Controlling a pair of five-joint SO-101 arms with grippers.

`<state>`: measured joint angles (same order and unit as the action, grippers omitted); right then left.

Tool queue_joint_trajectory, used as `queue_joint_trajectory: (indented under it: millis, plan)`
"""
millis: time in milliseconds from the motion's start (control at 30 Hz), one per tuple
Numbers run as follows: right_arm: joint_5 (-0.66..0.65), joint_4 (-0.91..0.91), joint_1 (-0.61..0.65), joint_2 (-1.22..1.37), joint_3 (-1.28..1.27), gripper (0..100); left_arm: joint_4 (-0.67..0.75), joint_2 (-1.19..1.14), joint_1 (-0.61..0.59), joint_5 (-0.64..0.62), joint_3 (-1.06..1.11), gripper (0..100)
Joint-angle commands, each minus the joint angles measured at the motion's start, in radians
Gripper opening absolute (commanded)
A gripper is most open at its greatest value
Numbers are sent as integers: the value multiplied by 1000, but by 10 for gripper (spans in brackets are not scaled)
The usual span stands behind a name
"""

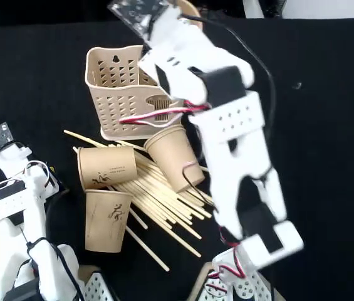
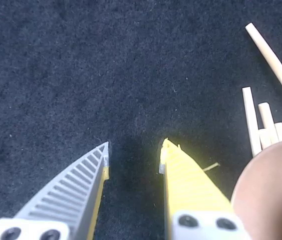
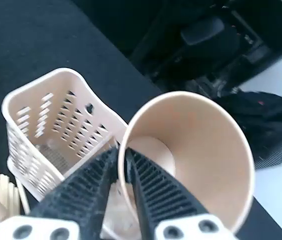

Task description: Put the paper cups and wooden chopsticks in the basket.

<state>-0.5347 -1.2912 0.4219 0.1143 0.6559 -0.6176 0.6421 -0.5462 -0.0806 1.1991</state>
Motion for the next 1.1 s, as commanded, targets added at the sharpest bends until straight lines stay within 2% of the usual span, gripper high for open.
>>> queue_joint_trajectory:
  millis: [0, 200, 333, 400, 667, 833, 967, 1067]
  plan:
    - [11, -69, 32, 54, 139, 11, 17, 23, -7, -11, -8, 170]
    - [3, -190, 55, 150, 231, 31, 17, 23, -7, -11, -8, 170]
    - [5, -262, 52, 157, 311, 234, 17, 23, -7, -9, -8, 170]
    - [6, -298, 51, 151, 377, 295, 17, 23, -7, -9, -8, 170]
    - [9, -342, 51, 156, 458, 173, 17, 23, -7, -11, -8, 170]
    - [11, -342, 51, 147, 466, 173, 17, 23, -7, -11, -8, 170]
    - [9, -483, 57, 91, 472, 173, 17, 23, -7, -11, -8, 170]
    - [11, -477, 44, 8, 372, 172, 17, 23, -7, -11, -8, 170]
